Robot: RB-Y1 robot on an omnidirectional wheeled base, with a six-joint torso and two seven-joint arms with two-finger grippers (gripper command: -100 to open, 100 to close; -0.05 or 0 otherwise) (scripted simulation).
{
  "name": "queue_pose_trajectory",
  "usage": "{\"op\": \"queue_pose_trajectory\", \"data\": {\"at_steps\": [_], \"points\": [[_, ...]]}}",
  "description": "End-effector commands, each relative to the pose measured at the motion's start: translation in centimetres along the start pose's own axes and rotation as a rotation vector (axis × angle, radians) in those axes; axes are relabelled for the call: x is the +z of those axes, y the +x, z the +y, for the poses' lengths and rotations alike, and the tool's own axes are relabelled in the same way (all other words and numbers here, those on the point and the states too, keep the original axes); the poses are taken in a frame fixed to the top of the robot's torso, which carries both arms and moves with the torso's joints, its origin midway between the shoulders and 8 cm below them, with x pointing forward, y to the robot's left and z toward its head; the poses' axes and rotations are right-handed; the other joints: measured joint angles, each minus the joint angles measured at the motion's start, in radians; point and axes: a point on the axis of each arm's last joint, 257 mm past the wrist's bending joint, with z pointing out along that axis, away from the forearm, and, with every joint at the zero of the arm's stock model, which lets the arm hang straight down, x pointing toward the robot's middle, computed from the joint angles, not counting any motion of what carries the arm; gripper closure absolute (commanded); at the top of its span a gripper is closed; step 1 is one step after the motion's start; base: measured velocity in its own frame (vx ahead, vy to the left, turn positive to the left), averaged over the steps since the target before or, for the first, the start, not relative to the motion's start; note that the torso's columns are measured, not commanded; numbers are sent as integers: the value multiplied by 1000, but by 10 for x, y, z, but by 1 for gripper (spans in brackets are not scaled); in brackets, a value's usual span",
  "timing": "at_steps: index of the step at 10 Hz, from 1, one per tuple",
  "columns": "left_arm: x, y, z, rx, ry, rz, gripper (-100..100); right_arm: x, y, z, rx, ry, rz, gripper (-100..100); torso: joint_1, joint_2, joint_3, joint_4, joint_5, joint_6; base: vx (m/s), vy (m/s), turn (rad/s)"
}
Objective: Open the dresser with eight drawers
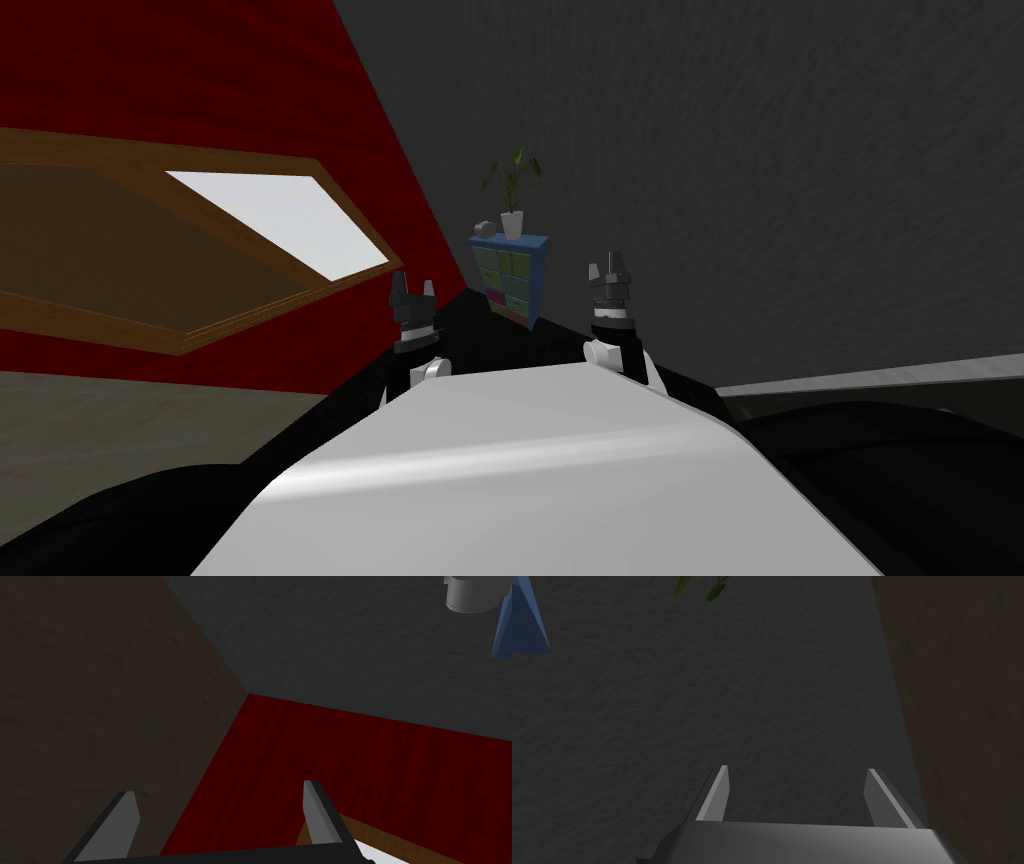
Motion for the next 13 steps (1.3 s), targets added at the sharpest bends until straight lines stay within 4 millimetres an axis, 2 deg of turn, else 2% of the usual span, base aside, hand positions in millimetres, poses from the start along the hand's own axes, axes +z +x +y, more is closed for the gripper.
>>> {"op": "queue_pose_trajectory", "data": {"at_steps": [1,9,10,11,13], "points": [[0,0,0,0,0,0,0,0,0,0,0,0,0,0,0,40,-82,41,0,0,0,0,0],[0,0,0,0,0,0,0,0,0,0,0,0,0,0,0,618,-1234,617,0,0,0,0,0],[-1,4,7,16,-11,30,-100,0,0,0,0,0,0,0,0,691,-1382,691,0,0,25,-15,-60],[-3,6,16,32,-27,54,-100,0,0,0,0,0,0,0,-1,724,-1452,724,0,0,53,-30,-122],[-6,6,29,48,-46,73,-100,0,0,0,0,0,0,0,0,734,-1477,736,0,0,73,-32,-85]]}}
